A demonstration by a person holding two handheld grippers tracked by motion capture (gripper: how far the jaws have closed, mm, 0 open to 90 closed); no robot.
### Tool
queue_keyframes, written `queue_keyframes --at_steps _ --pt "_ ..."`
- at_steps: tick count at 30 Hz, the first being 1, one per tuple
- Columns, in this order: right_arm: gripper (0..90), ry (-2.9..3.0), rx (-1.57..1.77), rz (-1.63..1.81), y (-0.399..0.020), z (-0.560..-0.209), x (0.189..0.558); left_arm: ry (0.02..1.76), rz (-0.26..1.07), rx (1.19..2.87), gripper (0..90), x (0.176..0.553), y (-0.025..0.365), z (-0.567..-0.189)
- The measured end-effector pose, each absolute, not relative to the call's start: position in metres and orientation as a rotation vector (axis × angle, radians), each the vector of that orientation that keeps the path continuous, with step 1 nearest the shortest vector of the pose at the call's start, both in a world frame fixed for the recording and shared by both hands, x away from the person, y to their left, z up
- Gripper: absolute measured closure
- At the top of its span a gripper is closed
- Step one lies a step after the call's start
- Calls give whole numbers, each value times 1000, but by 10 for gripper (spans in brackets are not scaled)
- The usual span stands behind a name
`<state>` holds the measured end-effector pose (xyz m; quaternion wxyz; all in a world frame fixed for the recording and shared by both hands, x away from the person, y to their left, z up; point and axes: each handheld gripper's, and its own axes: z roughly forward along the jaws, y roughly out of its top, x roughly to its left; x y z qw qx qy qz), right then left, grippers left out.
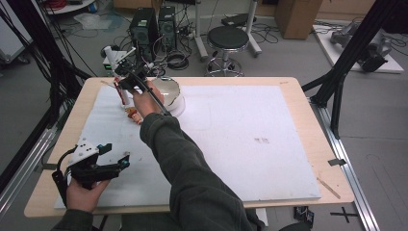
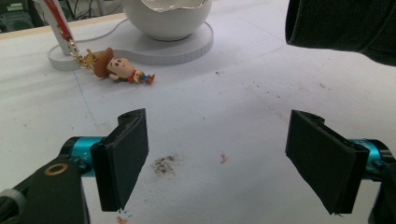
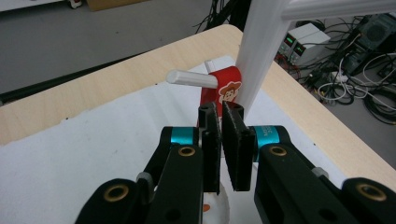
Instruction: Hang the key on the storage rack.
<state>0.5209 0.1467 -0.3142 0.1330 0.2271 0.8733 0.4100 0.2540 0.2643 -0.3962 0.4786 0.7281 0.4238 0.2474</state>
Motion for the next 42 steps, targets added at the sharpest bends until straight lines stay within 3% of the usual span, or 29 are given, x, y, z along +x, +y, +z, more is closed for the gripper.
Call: queue_keyframes --at_steps 14,42 --pt "767 2567 696 1325 113 -308 518 1031 612 1786 217 255 262 -396" --pt "541 2554 763 1603 -7 -310 499 1026 597 1811 217 257 258 -398"
